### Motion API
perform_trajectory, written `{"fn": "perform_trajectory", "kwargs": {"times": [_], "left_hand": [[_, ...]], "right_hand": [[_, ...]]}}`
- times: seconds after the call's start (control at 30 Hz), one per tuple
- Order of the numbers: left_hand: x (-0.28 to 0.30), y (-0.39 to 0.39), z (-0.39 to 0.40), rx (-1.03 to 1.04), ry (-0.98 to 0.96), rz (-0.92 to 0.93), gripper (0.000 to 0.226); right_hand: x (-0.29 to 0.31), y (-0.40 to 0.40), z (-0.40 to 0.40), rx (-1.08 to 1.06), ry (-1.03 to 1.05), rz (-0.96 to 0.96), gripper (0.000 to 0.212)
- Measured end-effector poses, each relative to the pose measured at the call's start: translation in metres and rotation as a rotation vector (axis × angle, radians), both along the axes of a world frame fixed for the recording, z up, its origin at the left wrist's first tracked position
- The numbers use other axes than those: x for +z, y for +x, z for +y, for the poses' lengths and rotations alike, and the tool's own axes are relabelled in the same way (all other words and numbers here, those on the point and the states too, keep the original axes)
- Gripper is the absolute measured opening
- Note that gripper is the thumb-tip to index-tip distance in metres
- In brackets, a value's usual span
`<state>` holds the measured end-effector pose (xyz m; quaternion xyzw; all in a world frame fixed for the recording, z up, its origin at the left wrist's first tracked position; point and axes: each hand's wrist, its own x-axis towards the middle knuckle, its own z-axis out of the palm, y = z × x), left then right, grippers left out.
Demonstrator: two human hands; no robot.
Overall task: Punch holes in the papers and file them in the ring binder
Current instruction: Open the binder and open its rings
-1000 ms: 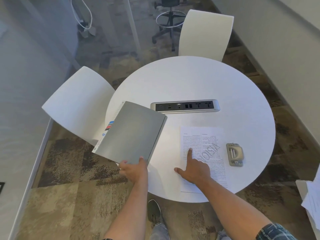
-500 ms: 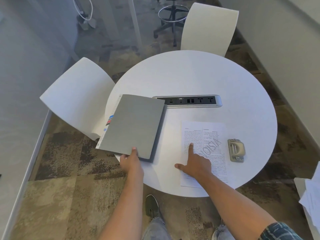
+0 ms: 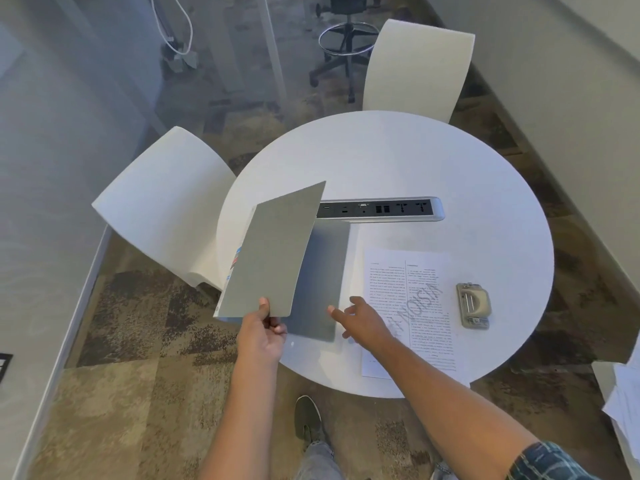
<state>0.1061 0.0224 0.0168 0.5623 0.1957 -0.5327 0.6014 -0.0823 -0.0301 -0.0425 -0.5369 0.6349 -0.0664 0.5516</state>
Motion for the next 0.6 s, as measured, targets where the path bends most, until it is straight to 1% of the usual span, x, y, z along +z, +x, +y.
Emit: {"fn": "perform_trajectory", "kwargs": {"times": [0.1, 0.17, 0.27, 0.3, 0.37, 0.4, 0.5, 0.53, 0.57, 0.6], "left_hand": [[0.009, -0.002, 0.002, -0.016, -0.006, 0.068, 0.007], [0.013, -0.004, 0.004, -0.009, -0.005, 0.102, 0.006], [0.018, -0.006, 0.009, -0.012, -0.005, 0.135, 0.005], [0.019, -0.006, 0.01, -0.016, -0.004, 0.135, 0.005], [0.024, -0.006, 0.011, -0.035, -0.003, 0.126, 0.006], [0.026, -0.005, 0.011, -0.042, -0.006, 0.119, 0.008], [0.033, 0.002, 0.015, -0.014, -0.033, 0.069, 0.01], [0.035, 0.005, 0.018, 0.009, -0.042, 0.027, 0.014], [0.036, 0.009, 0.02, 0.04, -0.052, -0.027, 0.024], [0.038, 0.013, 0.022, 0.071, -0.061, -0.091, 0.04]], "right_hand": [[0.0, -0.001, -0.001, -0.039, 0.048, 0.036, 0.088], [-0.001, -0.002, -0.001, -0.075, 0.058, 0.069, 0.081], [-0.003, -0.005, 0.004, -0.182, 0.06, 0.035, 0.071], [-0.004, -0.006, 0.006, -0.22, 0.055, 0.027, 0.066], [-0.006, -0.009, 0.004, -0.286, 0.031, 0.018, 0.047], [-0.006, -0.01, 0.002, -0.304, 0.023, -0.005, 0.037], [-0.001, -0.01, -0.004, -0.308, 0.019, -0.123, 0.021], [0.001, -0.009, -0.006, -0.306, 0.016, -0.159, 0.016], [0.002, -0.008, -0.007, -0.306, 0.013, -0.191, 0.013], [0.004, -0.008, -0.009, -0.311, 0.012, -0.224, 0.014]]}}
